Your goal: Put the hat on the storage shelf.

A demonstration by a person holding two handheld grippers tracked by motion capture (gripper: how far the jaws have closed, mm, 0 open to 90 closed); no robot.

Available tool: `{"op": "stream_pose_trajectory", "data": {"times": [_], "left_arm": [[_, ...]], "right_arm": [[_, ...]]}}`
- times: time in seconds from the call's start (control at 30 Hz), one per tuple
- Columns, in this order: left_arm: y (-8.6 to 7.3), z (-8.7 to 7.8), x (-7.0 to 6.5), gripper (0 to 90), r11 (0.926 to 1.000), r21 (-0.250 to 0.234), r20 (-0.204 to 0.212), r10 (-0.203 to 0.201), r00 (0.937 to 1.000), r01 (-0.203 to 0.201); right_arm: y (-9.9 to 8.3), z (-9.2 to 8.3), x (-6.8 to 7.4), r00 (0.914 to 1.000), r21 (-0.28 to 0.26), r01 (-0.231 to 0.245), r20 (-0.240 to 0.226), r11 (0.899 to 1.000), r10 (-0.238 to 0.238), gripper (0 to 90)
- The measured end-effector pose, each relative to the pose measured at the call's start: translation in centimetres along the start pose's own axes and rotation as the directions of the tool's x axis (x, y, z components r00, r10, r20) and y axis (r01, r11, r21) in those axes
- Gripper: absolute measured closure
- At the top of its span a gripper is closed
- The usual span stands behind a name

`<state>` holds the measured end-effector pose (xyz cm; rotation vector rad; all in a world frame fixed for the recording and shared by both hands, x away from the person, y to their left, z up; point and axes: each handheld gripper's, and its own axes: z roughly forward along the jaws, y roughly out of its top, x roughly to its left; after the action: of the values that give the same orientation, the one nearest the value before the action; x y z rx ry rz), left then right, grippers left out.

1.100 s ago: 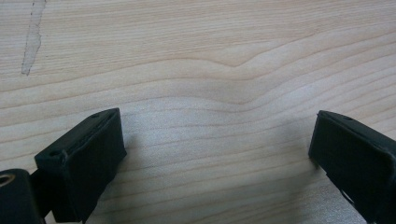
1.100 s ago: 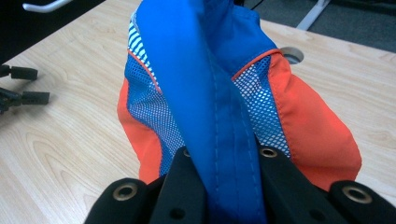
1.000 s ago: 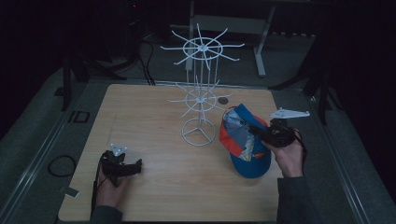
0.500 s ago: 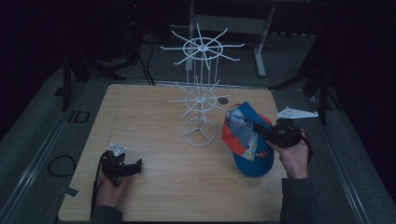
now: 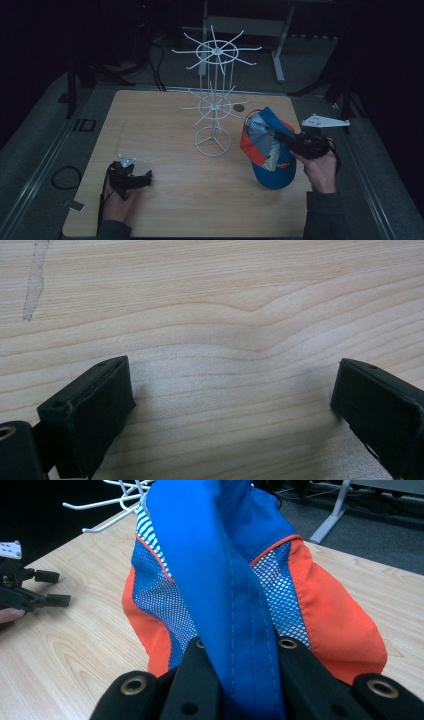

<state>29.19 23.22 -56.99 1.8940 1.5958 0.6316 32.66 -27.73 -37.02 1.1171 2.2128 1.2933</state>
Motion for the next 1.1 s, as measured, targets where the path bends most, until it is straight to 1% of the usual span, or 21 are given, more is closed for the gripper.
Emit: {"op": "stream_pose_trajectory", "data": {"times": [0.1,0.23,0.63,1.07,1.1], "left_arm": [[0.0,0.0,0.0,3.9,1.0,0.0,0.0,0.0,1.0,0.0],[0.0,0.0,0.0,3.9,1.0,0.0,0.0,0.0,1.0,0.0],[0.0,0.0,0.0,3.8,1.0,-0.001,-0.001,-0.001,1.0,0.001],[0.0,0.0,0.0,3.8,1.0,-0.001,-0.001,-0.002,1.0,0.002],[0.0,0.0,0.0,3.8,1.0,-0.001,-0.001,-0.001,1.0,0.001]], "right_arm": [[0.1,-0.1,0.1,1.0,-0.006,0.003,0.0,1.0,-0.003,88.0],[0.3,-0.5,0.2,0.9999,-0.02,0.007,-0.014,1.0,-0.007,88.0],[1.2,-1.3,0.6,0.9997,-0.047,0.022,-0.01,0.999,-0.023,88.0],[2.2,-1.6,1.0,0.999,-0.075,0.041,-0.017,0.996,-0.043,88.0],[2.5,-1.7,1.1,0.9984,-0.08,0.051,-0.018,0.995,-0.053,88.0]]}}
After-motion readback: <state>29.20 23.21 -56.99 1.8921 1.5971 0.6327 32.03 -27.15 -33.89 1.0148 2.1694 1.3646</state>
